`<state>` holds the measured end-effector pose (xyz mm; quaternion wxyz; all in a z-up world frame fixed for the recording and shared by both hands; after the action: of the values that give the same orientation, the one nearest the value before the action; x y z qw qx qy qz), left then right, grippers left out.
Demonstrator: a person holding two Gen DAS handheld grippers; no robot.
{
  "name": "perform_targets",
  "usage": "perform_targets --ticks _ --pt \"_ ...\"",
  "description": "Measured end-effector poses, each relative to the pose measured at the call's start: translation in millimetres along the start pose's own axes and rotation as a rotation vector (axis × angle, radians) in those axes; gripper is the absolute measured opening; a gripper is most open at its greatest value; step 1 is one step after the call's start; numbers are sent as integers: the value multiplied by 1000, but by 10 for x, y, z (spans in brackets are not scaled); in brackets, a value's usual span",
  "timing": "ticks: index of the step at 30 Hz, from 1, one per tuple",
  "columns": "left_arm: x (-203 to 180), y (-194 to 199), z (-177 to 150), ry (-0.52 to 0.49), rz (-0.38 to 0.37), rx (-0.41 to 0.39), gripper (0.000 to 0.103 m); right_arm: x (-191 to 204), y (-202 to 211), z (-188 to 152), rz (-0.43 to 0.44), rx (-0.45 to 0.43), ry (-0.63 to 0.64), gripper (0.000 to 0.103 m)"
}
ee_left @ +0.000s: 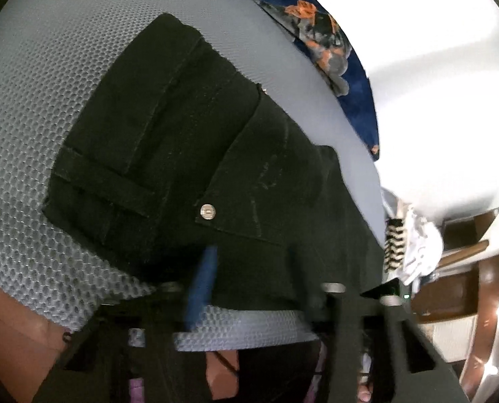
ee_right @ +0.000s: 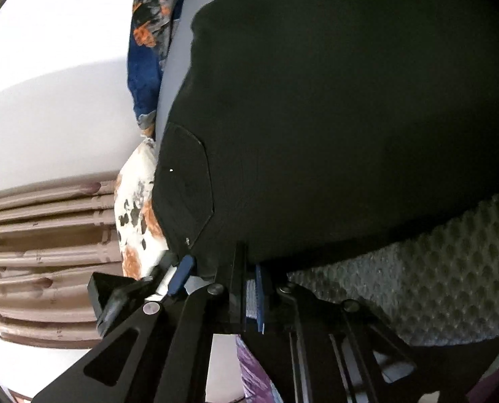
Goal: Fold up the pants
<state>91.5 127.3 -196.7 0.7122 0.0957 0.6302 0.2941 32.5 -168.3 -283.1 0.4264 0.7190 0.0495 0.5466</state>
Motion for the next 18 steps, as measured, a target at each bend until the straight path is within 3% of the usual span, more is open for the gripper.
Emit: perform_targets --ticks 5,12,15,17,18 --pt "23 116 -16 -14 67 -21 20 51 47 -23 6 7 23 5" --pt "123 262 -15 -19 105 -45 20 23 -79 25 24 43 5 6" --pt "197 244 16 -30 123 -48 20 -10 -129 34 67 92 -28 12" --pt "239 235 45 -45 133 -62 20 -2 -81 37 82 105 -12 26" --pt "237 232 63 -58 143 -66 20 19 16 34 76 107 28 27"
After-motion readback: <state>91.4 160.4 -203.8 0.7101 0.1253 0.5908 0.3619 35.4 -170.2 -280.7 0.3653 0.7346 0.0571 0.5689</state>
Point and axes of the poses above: each gripper's, at about its wrist camera, not at the fingertips, and y roughly against the way its jaws point, x to its left, z to its top, the point moved 4 cm from there along -y, roughly the way its jaws point, and after that the axes turned 15 degrees about -z, right-handed, at the moved point
